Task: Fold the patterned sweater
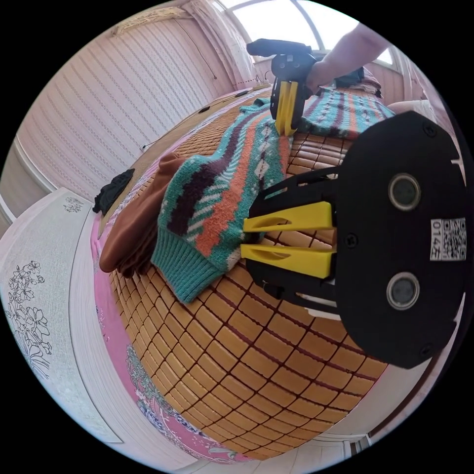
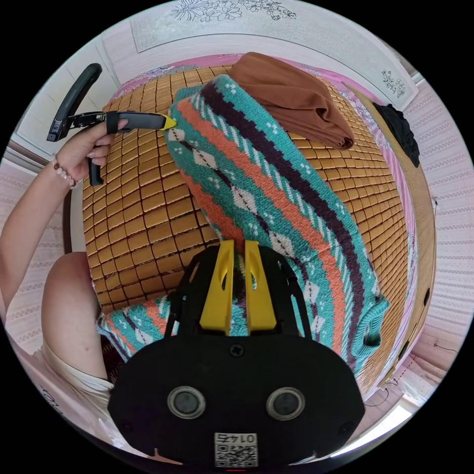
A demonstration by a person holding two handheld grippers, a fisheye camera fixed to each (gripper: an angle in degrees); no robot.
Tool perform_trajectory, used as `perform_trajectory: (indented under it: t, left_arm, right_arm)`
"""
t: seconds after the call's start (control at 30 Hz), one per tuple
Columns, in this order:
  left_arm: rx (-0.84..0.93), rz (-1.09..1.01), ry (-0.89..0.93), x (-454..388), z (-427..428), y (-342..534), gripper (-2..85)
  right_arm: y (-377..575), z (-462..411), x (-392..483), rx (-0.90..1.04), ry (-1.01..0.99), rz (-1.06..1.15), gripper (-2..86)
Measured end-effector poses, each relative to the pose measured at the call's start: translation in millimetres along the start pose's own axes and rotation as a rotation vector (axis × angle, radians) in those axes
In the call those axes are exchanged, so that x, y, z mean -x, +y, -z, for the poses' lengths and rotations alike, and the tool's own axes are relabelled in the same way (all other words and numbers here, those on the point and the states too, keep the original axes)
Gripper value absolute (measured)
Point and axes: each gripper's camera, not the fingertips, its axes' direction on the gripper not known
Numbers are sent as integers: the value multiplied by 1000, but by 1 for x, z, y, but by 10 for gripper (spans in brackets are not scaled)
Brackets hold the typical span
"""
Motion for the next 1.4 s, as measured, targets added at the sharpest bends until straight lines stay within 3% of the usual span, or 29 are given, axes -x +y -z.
perform_trajectory:
  t: [0.43, 0.6, 0.73, 0.97, 1.07, 1.13, 1.27, 1.4]
  left_arm:
    - [19, 74, 117, 10, -9, -7, -7]
    - [-70, 96, 182, -4, 1, 7, -9]
    - [-208, -56, 274, -53, 33, 17, -10]
    - [-358, -545, 481, -225, 73, 39, -3]
    - [-203, -801, 635, -331, 42, 70, 19]
    - [-2, -893, 705, -391, -10, 106, 44]
    - [223, -806, 813, -407, -86, 152, 56]
    - [311, -663, 593, -379, -153, 174, 53]
  right_arm:
    - [4, -3, -7, 80, 81, -19, 15]
    - [37, 4, -41, -10, -58, -176, 14]
    - [106, 15, -88, -279, -333, -451, 9]
    - [227, 69, -122, -582, -374, -565, 7]
    - [305, 95, -137, -659, -348, -637, 4]
    - [364, 105, -144, -677, -302, -716, 3]
    - [510, 92, -157, -474, -147, -959, 7]
    - [612, 73, -160, -293, -106, -1100, 32]
